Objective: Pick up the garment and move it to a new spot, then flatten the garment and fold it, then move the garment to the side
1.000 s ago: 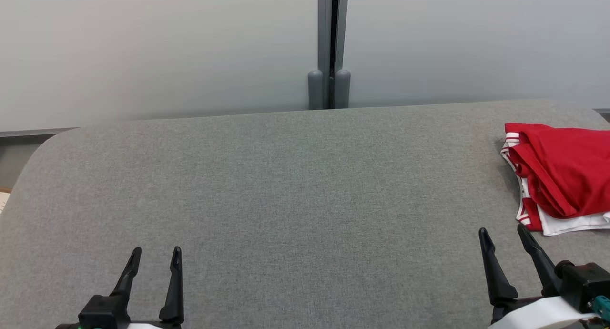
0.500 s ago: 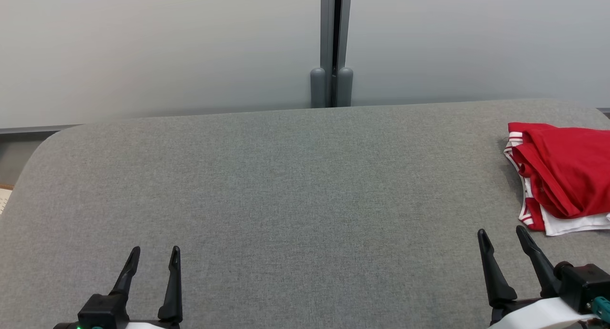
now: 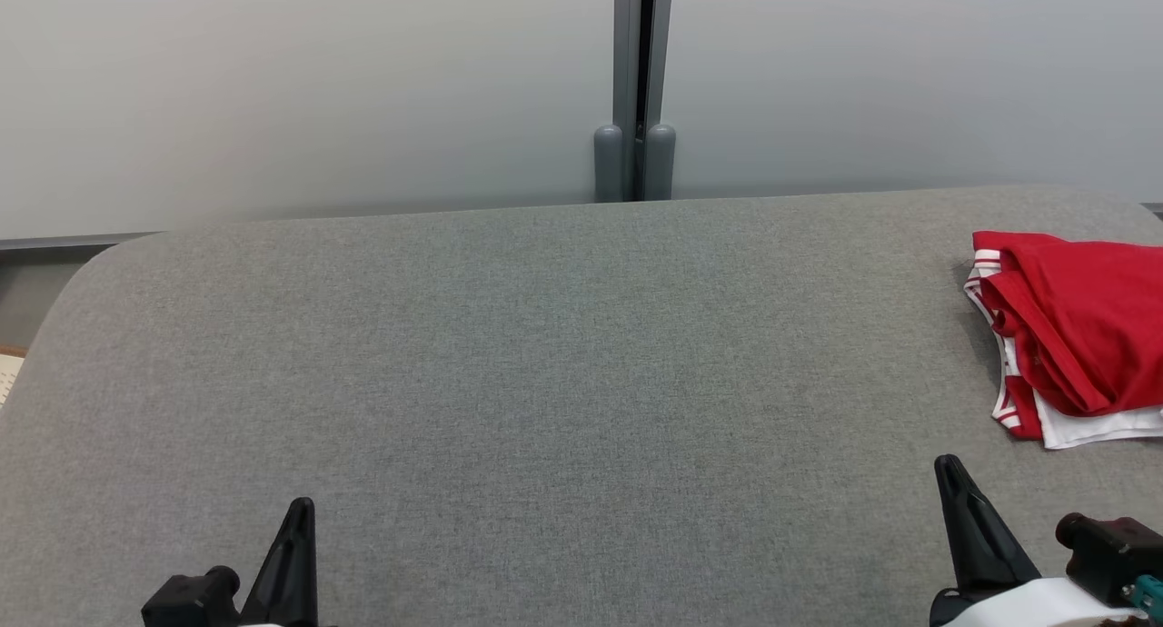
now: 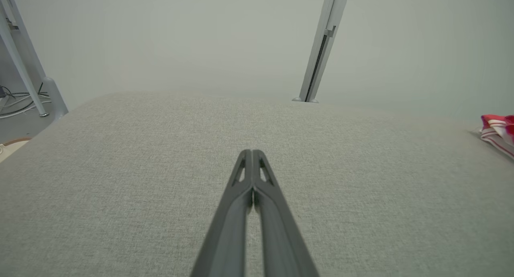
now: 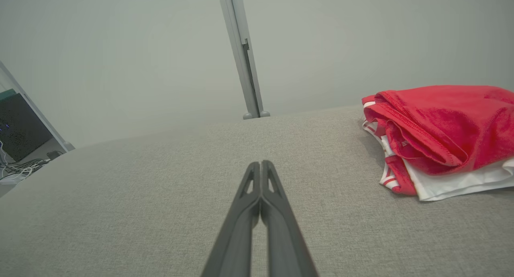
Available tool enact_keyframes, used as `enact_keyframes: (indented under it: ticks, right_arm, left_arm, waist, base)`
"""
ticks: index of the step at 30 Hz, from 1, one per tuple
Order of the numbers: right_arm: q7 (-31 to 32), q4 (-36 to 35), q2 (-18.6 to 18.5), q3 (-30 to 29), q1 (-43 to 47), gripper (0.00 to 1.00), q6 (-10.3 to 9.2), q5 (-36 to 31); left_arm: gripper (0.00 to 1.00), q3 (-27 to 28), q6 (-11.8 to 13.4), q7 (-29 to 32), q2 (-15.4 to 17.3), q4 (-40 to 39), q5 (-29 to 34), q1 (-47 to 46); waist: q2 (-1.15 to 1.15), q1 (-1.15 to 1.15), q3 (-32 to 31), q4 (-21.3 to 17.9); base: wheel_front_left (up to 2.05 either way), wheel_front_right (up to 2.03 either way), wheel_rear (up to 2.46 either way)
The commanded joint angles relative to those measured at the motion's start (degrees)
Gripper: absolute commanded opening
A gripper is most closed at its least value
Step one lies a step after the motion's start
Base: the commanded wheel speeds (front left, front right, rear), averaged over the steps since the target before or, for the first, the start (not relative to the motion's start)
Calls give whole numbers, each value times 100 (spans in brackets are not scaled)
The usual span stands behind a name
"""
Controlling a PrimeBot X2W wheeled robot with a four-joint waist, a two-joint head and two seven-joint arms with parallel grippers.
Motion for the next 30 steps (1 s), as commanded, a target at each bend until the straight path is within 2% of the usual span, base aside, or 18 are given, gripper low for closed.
enact_keyframes:
  ticks: [1, 18, 30]
  right_arm:
    - [-5, -27, -39, -40, -152, 0, -1, 372]
    - [25, 329, -79, -135, -458, 0, -2, 2128]
    - [51, 512, -85, -205, -618, 0, -3, 3077]
  left_arm:
    - [0, 106, -70, 56, 15, -48, -327, -176]
    - [0, 425, -378, 379, -128, 184, -1893, -489]
    - [0, 609, -548, 564, -212, 284, -2746, -645]
  waist:
    - [0, 0, 0, -3]
    - [0, 0, 4, -26]
    - [0, 0, 8, -41]
  base:
    - [0, 0, 0]
    - [0, 0, 0]
    - [0, 0, 0]
